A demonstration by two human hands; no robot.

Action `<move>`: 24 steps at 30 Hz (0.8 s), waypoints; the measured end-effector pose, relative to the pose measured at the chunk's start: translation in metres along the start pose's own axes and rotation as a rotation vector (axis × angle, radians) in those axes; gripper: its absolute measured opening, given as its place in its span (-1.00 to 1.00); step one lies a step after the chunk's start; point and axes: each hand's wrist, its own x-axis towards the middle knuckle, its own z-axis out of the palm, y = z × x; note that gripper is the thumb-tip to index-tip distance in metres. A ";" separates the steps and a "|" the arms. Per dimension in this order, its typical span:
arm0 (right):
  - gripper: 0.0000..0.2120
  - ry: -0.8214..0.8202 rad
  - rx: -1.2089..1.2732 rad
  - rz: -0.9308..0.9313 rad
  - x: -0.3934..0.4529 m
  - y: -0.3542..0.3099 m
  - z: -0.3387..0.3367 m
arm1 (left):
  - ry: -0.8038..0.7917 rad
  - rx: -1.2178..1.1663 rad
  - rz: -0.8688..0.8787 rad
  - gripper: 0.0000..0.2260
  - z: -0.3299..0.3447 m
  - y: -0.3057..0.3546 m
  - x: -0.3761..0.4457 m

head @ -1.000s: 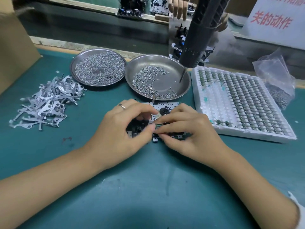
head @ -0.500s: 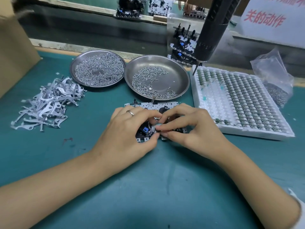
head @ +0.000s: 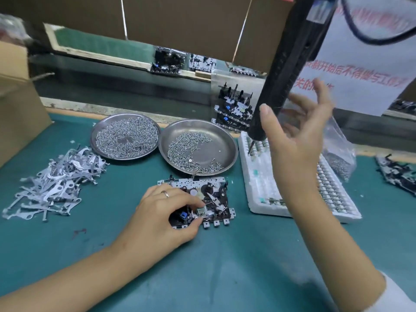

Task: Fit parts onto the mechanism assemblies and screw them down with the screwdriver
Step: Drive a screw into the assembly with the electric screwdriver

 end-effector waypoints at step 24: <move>-0.76 -0.209 0.690 0.078 -0.054 -0.020 0.041 | -0.024 -0.087 -0.063 -0.66 0.001 0.003 0.004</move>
